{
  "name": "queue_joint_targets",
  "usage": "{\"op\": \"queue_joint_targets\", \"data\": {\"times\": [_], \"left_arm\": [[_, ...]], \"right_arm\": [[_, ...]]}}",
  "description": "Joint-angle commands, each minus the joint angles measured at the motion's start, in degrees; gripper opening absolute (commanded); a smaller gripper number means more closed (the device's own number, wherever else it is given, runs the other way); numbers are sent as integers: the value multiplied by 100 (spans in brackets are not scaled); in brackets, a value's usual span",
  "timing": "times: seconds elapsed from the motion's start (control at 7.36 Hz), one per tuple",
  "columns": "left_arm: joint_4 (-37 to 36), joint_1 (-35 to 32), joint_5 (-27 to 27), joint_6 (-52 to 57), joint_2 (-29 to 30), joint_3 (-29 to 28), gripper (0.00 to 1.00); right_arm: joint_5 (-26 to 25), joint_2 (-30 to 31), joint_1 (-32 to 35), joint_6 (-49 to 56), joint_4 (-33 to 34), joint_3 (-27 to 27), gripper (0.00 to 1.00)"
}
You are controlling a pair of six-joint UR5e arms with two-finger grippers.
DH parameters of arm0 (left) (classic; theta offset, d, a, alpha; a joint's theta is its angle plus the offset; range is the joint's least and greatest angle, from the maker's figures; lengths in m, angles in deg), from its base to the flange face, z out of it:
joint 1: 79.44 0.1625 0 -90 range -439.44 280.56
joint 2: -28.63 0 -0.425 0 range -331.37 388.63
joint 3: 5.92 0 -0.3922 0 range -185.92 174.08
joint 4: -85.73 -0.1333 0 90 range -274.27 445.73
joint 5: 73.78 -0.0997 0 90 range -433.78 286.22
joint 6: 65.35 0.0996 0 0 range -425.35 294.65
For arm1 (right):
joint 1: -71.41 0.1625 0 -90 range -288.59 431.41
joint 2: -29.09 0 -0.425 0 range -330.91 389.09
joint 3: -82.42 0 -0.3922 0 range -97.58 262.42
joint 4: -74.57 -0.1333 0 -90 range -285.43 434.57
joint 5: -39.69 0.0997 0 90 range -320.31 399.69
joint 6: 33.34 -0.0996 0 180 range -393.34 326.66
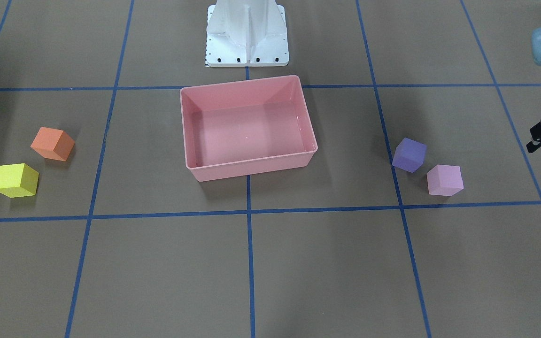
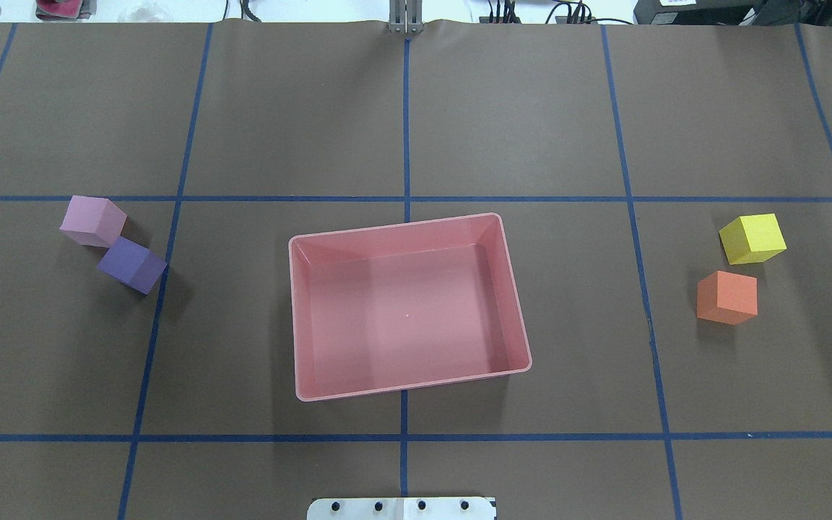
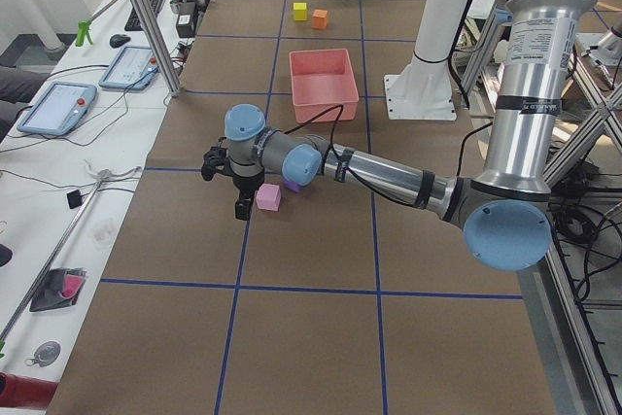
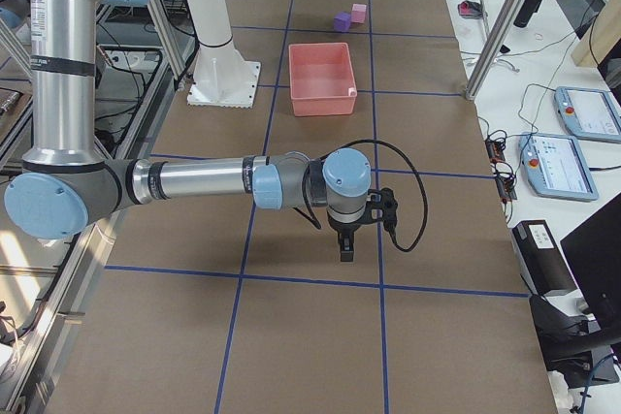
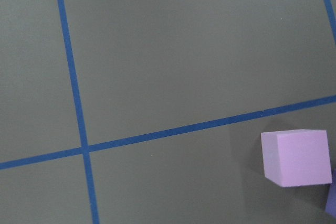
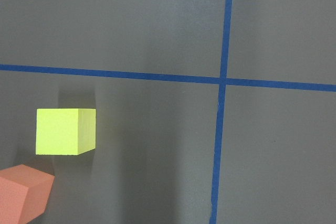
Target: Place blocks into pink bin with both arms
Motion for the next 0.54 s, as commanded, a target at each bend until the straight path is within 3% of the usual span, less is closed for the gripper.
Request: {"op": "queue_joint_targets", "data": {"times": [0.0,0.14,0.41], "left_arm": [[1691,641,-43,-1850,12,-628,100],[2178,888,-78,-2361,38,-788,100],[2201,1502,-760,-2674,232,-807,99]], "right_arm": [[1,-2,-40,-96,-51,14,100],[1,-28,-102,-262,-51,14,100],[10,-28,-138,-439,-51,-3,100]]}}
